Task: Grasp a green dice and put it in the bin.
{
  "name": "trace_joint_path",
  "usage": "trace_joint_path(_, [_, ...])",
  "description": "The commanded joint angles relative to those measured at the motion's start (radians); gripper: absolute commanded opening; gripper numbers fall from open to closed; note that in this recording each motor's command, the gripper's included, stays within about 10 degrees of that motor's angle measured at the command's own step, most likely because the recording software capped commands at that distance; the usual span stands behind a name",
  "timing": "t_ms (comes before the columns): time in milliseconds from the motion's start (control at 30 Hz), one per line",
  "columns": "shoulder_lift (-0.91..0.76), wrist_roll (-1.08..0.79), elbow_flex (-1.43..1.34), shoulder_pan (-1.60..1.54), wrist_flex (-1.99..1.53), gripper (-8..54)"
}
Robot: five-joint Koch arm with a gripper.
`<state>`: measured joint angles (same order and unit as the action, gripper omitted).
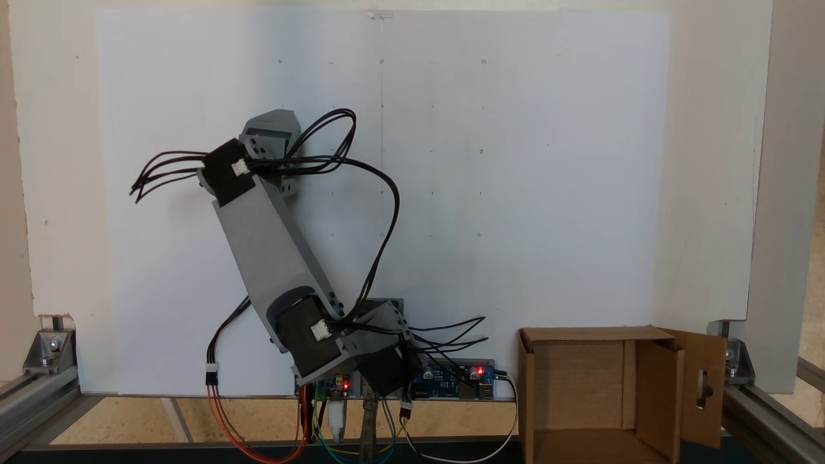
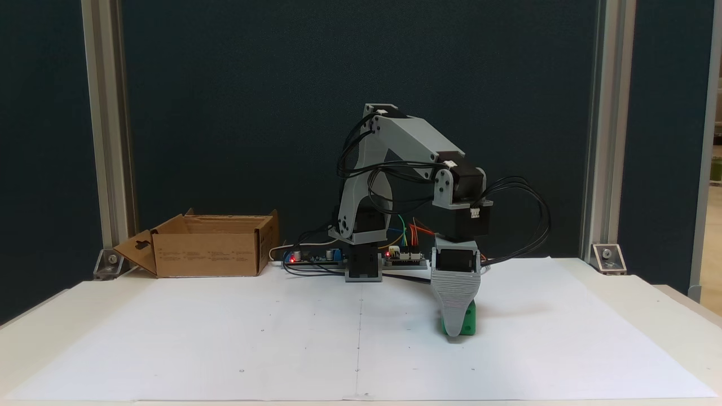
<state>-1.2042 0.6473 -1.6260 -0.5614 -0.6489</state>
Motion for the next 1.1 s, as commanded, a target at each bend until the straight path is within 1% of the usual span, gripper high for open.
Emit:
trace_joint_path(0, [-0.005, 0.101, 0.020, 0.002, 0.002, 37.8])
trace_joint_path(67, [-0.003, 0.109, 0.020, 0.003, 0.002, 35.6])
trace_joint_path(267, [0.005, 0.115, 0.020, 0.000, 0.003, 35.5])
trace_joint_path(300, [0.006, 0.117, 0.020, 0.000, 0.006, 34.5])
trace_joint_path(400, [0.006, 0.129, 0.020, -0.003, 0.011, 27.4])
trace_joint_path(533, [0.006, 0.155, 0.020, -0.003, 0.011, 13.4])
trace_joint_path(567, [0.006, 0.158, 0.020, -0.003, 0.009, 11.6])
trace_joint_path(733, [-0.008, 0.160, 0.021, 0.023, 0.003, 11.5])
trace_joint_path(833, [-0.114, 0.158, 0.063, 0.063, -0.072, 11.5])
trace_joint_path(933, [-0.227, 0.156, 0.219, 0.091, -0.271, 11.5])
trace_joint_path(1067, [-0.302, 0.156, 0.460, 0.092, -0.469, 11.5])
